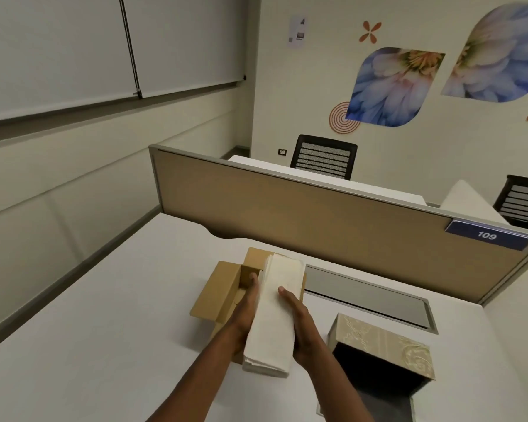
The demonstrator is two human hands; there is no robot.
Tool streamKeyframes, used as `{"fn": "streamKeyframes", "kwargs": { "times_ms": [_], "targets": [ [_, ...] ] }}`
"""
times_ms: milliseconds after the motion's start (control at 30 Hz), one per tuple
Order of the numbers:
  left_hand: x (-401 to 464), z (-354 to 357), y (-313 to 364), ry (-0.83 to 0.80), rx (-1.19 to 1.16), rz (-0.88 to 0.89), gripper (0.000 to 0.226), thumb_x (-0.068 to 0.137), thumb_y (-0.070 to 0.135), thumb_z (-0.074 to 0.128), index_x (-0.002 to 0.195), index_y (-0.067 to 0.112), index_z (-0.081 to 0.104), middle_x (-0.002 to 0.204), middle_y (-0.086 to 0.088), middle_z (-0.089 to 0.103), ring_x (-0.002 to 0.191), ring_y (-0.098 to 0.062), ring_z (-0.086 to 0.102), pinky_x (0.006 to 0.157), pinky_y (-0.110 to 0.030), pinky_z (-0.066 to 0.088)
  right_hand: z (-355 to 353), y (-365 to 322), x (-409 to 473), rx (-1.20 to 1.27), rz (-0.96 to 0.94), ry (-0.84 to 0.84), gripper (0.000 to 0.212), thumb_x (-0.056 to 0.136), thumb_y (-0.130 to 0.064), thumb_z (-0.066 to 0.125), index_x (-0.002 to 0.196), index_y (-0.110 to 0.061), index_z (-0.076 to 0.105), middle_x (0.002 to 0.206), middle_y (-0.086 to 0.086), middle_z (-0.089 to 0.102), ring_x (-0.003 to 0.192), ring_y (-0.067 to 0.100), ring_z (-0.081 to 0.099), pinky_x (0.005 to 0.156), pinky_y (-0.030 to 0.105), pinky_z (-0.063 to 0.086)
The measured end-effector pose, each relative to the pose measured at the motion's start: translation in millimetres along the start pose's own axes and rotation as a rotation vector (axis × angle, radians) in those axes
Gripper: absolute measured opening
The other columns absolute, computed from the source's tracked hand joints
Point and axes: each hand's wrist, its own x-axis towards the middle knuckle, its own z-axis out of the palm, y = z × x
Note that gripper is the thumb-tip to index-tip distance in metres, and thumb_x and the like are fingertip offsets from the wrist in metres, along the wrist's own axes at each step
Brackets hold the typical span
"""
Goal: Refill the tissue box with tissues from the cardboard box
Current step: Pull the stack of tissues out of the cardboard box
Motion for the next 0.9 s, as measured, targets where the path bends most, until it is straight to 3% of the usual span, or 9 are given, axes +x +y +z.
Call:
{"fn": "streamKeyframes", "kwargs": {
  "times_ms": [200, 300, 433, 600, 767, 900],
  "targets": [
    [-4.2, 22.1, -9.7, -0.049, -0.045, -0.035, 0.079, 0.086, 0.082, 0.017, 0.124, 0.027, 0.06, 0.115, -0.017, 0.074, 0.106, -0.039, 0.07, 0.102, -0.055, 0.051, -12.4, 6.9, -20.0, 0.028, -0.025, 0.039, 0.095, 0.06, -0.068, 0.081, 0.136, -0.021, 0.048, 0.124, 0.02, 0.07, 0.11, 0.038, 0.073, 0.096, 0.06, 0.058],
    [-7.9, 28.5, -14.3, -0.041, -0.077, -0.031, 0.082, 0.084, 0.081, 0.016, 0.121, 0.024, 0.061, 0.105, -0.014, 0.078, 0.095, -0.035, 0.074, 0.09, -0.049, 0.056, -23.8, 10.9, -32.2, 0.062, -0.026, 0.029, 0.099, 0.059, -0.069, 0.085, 0.137, -0.019, 0.049, 0.126, 0.021, 0.07, 0.113, 0.039, 0.072, 0.099, 0.061, 0.056],
    [-15.6, 38.4, -24.6, -0.096, -0.055, -0.029, 0.085, 0.072, 0.082, 0.022, 0.125, 0.026, 0.057, 0.109, -0.013, 0.076, 0.097, -0.034, 0.074, 0.083, -0.046, 0.059, -35.3, 15.6, -45.5, 0.072, -0.04, 0.002, 0.1, 0.06, -0.067, 0.084, 0.139, -0.018, 0.047, 0.128, 0.022, 0.068, 0.114, 0.04, 0.071, 0.1, 0.061, 0.055],
    [-19.5, 56.4, -29.9, -0.12, -0.057, -0.046, 0.077, 0.09, 0.075, 0.006, 0.12, 0.026, 0.058, 0.101, -0.009, 0.078, 0.091, -0.03, 0.075, 0.08, -0.043, 0.057, -44.8, 17.8, -60.7, 0.091, -0.068, 0.024, 0.098, 0.058, -0.065, 0.082, 0.137, -0.019, 0.045, 0.126, 0.021, 0.068, 0.11, 0.038, 0.073, 0.096, 0.057, 0.059],
    [-34.0, 65.8, -36.7, 0.015, 0.085, -0.015, 0.077, 0.086, 0.077, 0.026, 0.116, 0.018, 0.066, 0.089, -0.009, 0.08, 0.082, -0.029, 0.077, 0.073, -0.039, 0.06, -60.6, 23.3, -73.7, 0.049, -0.15, 0.152, 0.089, 0.063, -0.064, 0.08, 0.134, -0.024, 0.046, 0.124, 0.015, 0.069, 0.107, 0.034, 0.075, 0.093, 0.058, 0.06],
    [-54.3, 75.7, -50.5, -0.142, 0.266, -0.081, 0.063, 0.086, 0.078, 0.04, 0.124, 0.03, 0.059, 0.115, -0.009, 0.075, 0.104, -0.031, 0.073, 0.086, -0.043, 0.061, -76.9, 35.6, -85.4, 0.08, -0.173, 0.325, 0.078, 0.067, -0.059, 0.079, 0.131, -0.028, 0.047, 0.124, 0.01, 0.068, 0.106, 0.033, 0.073, 0.091, 0.059, 0.06]
  ]
}}
